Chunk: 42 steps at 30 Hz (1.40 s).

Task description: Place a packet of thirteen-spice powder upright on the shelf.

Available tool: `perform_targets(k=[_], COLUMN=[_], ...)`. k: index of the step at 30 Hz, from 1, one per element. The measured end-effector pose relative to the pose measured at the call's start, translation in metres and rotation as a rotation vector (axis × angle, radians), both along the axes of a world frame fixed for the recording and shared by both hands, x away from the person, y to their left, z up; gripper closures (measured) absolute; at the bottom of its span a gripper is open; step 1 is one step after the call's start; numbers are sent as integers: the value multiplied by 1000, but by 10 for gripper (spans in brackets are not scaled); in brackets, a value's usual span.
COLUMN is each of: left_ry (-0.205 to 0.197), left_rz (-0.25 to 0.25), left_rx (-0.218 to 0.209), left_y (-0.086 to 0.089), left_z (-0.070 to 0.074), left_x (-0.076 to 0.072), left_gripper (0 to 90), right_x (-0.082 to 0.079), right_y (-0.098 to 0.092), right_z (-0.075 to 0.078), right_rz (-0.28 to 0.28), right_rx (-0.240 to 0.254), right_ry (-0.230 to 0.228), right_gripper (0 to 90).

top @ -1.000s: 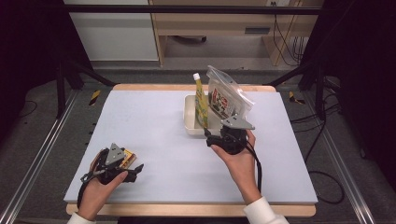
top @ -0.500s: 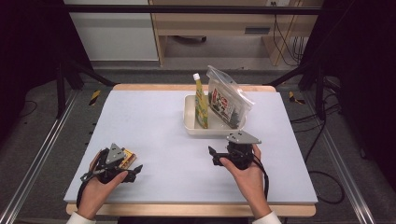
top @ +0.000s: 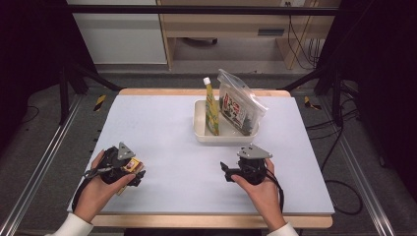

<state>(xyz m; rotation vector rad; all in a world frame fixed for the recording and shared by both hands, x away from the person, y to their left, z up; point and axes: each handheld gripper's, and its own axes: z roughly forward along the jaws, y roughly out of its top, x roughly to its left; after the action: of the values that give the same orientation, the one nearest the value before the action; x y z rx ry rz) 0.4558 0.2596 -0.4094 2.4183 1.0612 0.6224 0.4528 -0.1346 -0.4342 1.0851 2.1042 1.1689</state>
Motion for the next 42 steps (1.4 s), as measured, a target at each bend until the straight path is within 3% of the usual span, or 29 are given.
perform_targets(k=[4,11,17,23,25,34,37,42], left_ry=[67,175,260,356,383,421,415,406], left_rz=[14,49,77,74,78,72,66,58], left_rx=[19,42,65,164,157,151,173,170], left_y=[0,12,23,30,31,34,33,33], left_z=[9,8,3,-11,-16,-28,-29,-28], left_x=[2,3,10,15,15,15,15,16], left_gripper=[78,86,114,120,123,209,244,291], right_x=[1,2,1,1,1,1,0,0], right_y=[-4,-3,2,4,5,6,6,7], right_z=[-6,-12,-13,-14,-15,-17,-17,-16], right_rz=[-9,0,10,9,15,30,25,28], right_rx=[-23,-23,-37,-38,-46,-48,-47,-45], right_ry=[18,41,46,57,58,69,71,69], right_gripper=[117,133,136,137,137,137,136,138])
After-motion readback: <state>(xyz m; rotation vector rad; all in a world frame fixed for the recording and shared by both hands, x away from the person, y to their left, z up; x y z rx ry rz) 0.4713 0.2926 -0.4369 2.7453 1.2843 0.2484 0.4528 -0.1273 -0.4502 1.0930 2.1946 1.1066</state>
